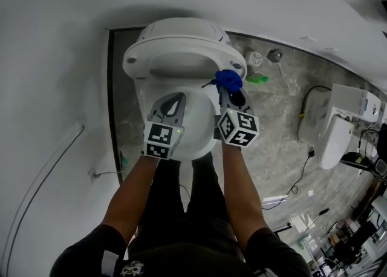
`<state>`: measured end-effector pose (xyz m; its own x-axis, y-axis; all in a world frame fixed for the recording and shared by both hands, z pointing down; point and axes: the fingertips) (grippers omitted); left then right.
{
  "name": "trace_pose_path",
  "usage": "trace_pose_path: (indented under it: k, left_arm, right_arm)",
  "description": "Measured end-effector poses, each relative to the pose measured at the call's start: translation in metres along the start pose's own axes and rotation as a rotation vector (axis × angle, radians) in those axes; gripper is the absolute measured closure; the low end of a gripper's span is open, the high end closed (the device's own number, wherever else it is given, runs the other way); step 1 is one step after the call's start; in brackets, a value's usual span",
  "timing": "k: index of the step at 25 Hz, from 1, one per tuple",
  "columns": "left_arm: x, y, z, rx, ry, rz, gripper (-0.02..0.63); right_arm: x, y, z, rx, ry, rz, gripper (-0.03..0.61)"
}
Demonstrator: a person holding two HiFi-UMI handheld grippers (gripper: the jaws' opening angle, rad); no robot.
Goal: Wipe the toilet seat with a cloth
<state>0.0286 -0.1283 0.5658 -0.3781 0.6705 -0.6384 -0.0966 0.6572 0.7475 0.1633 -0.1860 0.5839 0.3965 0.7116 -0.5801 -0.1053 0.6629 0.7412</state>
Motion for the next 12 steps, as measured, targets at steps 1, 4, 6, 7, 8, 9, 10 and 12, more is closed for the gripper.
trace_pose_path:
  k: [1, 4, 6, 7, 8, 9, 10, 12]
  left_arm:
    - [-0.004, 0.007, -0.001, 0.006, -0.002, -0.003, 0.601]
    - [-0.015, 0.026, -0.003, 0.017, -0.005, -0.011, 0.601]
    - [-0.023, 0.037, -0.003, 0.018, -0.001, -0.014, 0.601]
    - [-0.026, 0.041, -0.003, 0.018, 0.001, -0.014, 0.601]
    - [-0.029, 0.045, -0.004, 0.019, 0.001, -0.015, 0.601]
    - [-0.031, 0.049, -0.004, 0.018, 0.001, -0.016, 0.601]
    - [-0.031, 0.053, -0.005, 0.017, 0.0, -0.017, 0.601]
    - [-0.031, 0.06, -0.008, 0.014, -0.003, -0.021, 0.601]
  right_arm:
    - [-0.002, 0.006, 0.002, 0.004, 0.003, -0.006, 0.485]
    - [-0.009, 0.024, 0.007, 0.002, 0.009, -0.018, 0.485]
    - [-0.015, 0.037, 0.011, -0.005, 0.013, -0.029, 0.486]
    - [-0.018, 0.044, 0.013, -0.01, 0.014, -0.035, 0.486]
    - [-0.02, 0.05, 0.015, -0.011, 0.014, -0.038, 0.486]
    - [-0.022, 0.054, 0.015, -0.008, 0.015, -0.035, 0.486]
    - [-0.024, 0.056, 0.016, -0.002, 0.016, -0.03, 0.488]
    - [-0.025, 0.059, 0.014, 0.005, 0.019, -0.027, 0.488]
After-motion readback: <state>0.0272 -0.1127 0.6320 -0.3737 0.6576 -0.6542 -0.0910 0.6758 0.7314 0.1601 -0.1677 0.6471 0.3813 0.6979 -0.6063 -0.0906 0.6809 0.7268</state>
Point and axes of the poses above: the fingertips, and each gripper's own axes: x backward along the fingers, z to its right, y out of its underside, and after that the axes turned 5 degrees about -y, right-handed
